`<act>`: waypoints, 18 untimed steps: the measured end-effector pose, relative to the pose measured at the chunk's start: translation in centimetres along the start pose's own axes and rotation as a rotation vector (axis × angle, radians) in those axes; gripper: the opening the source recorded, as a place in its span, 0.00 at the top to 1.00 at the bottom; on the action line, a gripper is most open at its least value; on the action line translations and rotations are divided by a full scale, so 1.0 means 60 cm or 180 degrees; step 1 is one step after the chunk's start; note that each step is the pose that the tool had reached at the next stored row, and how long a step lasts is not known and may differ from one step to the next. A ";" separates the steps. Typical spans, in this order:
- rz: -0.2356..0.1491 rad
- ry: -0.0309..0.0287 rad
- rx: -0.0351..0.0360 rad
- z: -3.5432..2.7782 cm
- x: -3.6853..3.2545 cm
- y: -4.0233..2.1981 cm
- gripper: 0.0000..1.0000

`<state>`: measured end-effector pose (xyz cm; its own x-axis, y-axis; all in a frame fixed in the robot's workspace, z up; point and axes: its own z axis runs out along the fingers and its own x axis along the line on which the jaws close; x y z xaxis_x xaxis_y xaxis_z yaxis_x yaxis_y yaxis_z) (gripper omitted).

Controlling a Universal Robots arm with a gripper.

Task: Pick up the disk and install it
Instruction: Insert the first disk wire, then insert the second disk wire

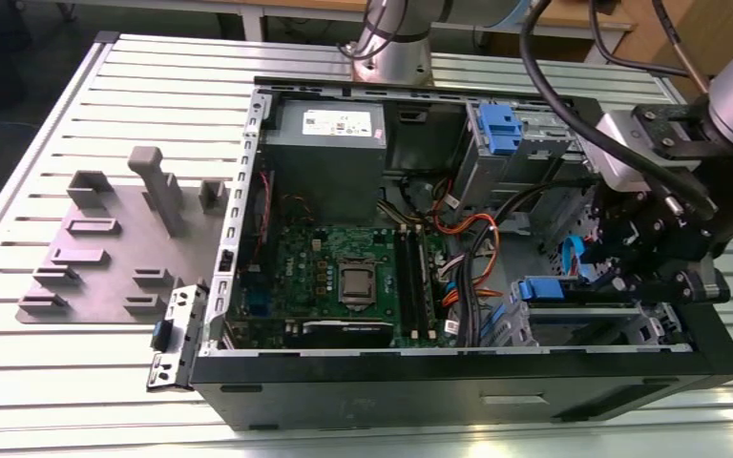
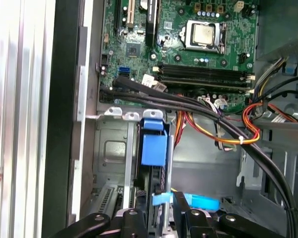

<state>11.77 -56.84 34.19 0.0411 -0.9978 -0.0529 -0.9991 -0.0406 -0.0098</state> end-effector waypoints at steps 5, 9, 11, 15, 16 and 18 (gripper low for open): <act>0.0000 0.0000 0.0000 0.000 0.000 -0.012 0.65; 0.0000 0.0000 0.0000 -0.003 0.000 -0.012 0.65; 0.0000 -0.0001 0.0000 -0.003 0.000 -0.012 0.65; 0.0000 0.0000 0.0000 -0.006 0.000 -0.012 0.65; 0.0000 0.0000 0.0000 -0.006 0.000 -0.012 0.65; 0.0000 0.0000 0.0000 -0.006 0.000 -0.012 0.65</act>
<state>12.48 -56.83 34.55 0.0411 -0.9978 -0.0529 -0.9991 -0.0406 -0.0097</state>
